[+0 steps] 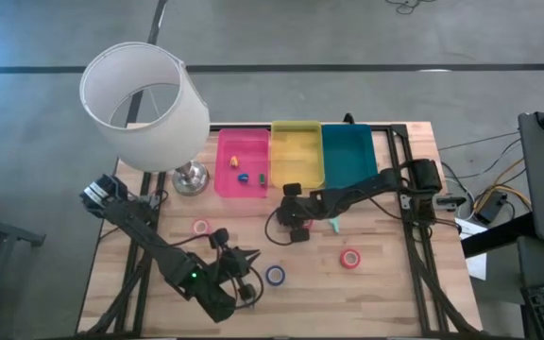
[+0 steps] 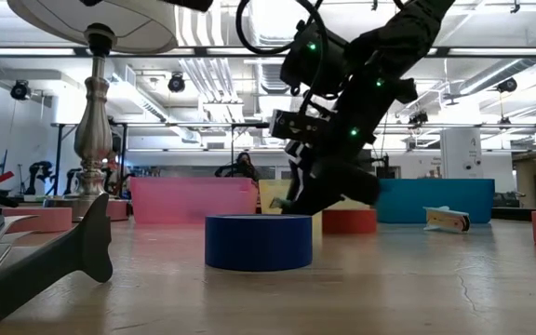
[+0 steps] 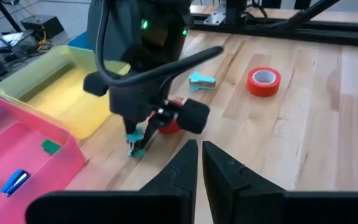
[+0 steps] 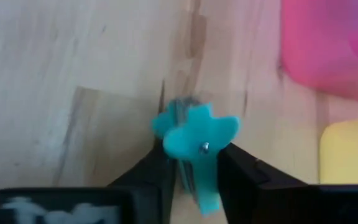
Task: Pick and place Stapler, Stapler remover, tape
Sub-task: Put the left blue staple remover into the yellow bin
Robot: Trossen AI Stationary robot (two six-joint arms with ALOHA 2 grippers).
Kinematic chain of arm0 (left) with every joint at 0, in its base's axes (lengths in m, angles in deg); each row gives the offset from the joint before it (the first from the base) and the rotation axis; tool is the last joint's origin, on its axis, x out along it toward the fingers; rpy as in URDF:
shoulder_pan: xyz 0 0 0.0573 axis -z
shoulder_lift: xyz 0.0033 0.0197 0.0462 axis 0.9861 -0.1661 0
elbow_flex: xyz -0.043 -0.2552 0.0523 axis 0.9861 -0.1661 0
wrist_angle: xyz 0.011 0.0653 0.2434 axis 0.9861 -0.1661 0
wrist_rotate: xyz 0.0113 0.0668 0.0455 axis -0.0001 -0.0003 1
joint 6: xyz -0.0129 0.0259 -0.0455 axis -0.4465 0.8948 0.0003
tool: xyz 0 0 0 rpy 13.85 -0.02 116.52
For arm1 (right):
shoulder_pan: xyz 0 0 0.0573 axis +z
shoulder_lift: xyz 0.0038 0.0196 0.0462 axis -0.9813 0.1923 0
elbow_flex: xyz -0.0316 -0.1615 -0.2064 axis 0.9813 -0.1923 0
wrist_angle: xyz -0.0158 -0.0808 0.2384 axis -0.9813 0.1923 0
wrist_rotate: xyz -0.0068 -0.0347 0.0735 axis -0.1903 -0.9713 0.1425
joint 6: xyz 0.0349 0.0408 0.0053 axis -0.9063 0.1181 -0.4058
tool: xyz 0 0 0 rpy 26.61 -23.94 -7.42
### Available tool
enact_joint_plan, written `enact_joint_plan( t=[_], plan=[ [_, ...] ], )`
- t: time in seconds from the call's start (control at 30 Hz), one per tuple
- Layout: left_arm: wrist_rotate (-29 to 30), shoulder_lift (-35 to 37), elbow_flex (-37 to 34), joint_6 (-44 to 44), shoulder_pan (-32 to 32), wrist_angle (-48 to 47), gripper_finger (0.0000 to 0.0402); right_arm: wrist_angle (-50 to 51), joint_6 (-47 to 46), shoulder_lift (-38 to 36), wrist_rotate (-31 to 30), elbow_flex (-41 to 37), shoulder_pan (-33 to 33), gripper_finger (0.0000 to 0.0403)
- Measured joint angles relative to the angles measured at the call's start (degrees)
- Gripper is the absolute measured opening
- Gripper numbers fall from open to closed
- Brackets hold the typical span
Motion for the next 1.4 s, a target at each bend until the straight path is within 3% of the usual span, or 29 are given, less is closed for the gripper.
enact_joint_plan(
  t=[0.2, 0.5, 0.57, 0.83, 1.07, 1.17, 1.3, 1.4],
  plan=[
    [-0.1, 0.0, -1.5, -0.6, 0.0, 0.1, 0.0028, 2.2, 0.1, -1.5, 1.9, -0.2, 0.0, 0.0030],
    [-0.2, 0.0, -4.3, -6.9, 0.0, 0.1, 0.0028, 3.1, -2.5, -7.2, 2.1, -0.1, 0.0, 0.0043],
    [-0.2, 0.0, -4.5, -7.4, 0.0, 0.1, 0.0028, 3.4, -3.5, -8.7, -0.1, -0.1, 0.0, 0.0045],
    [-0.2, 0.0, -4.5, -7.8, 0.0, 0.7, 0.0028, 4.8, -4.1, -13.5, -19.6, -0.5, -2.1, 0.0035],
    [0.0, 0.0, -4.5, -10.1, 0.0, 0.9, 0.0028, 3.6, -2.2, -13.0, -21.1, -0.5, -11.4, 0.0045],
    [0.0, 0.0, -4.5, -10.5, 0.0, 1.0, 0.0028, 3.5, -3.5, -12.6, -14.1, -0.5, -16.4, 0.0045],
    [0.0, 0.0, -4.5, -10.9, -0.1, 1.0, 0.0028, -0.1, -4.6, -11.3, 4.8, -0.5, -22.4, 0.0043],
    [0.0, 0.0, -4.5, -11.7, -0.2, 1.2, 0.0028, -2.9, -5.8, -9.8, 9.5, -0.5, -24.6, 0.0046]
  ],
)
